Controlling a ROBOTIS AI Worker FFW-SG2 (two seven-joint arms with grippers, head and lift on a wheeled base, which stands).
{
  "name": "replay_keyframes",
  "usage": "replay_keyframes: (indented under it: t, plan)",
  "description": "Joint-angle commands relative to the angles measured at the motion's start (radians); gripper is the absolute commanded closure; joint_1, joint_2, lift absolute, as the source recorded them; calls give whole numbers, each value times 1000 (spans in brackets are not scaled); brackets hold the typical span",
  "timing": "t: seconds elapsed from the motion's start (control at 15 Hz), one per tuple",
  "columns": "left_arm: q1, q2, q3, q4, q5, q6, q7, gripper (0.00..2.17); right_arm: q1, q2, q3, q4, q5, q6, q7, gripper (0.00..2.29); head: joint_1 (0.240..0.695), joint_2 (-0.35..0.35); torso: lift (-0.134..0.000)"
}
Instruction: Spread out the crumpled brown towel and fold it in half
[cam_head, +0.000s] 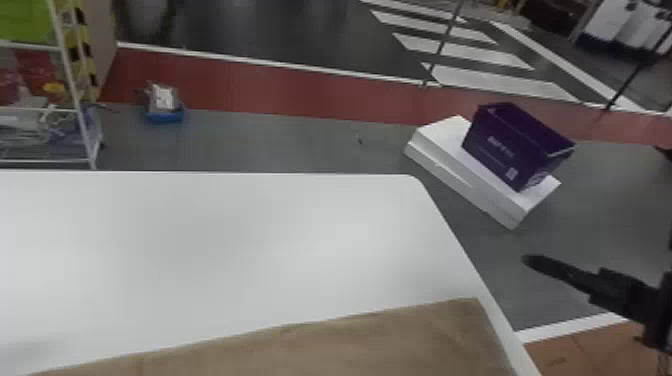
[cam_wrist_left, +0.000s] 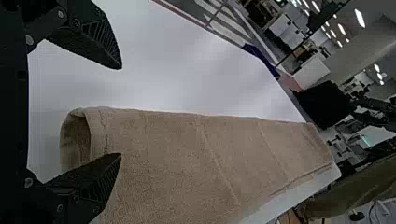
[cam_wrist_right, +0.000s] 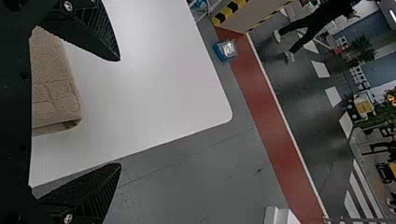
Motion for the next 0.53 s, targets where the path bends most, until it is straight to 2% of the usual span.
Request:
replay_keyframes:
  t: [0.0, 0.2, 0.47]
  plan:
    - [-10, 19, 8, 1, 3, -3, -3, 262, 11, 0, -21, -8, -9, 2, 2, 80, 695, -350, -124]
    - [4, 26, 69, -23, 17, 0, -28, 262, 15, 0, -32, -6, -9, 2, 2, 80, 695, -350, -124]
    - [13, 40, 60, 1, 11, -10, -14, 262, 15, 2, -21, -5, -10, -1, 2, 80, 695, -350, -124]
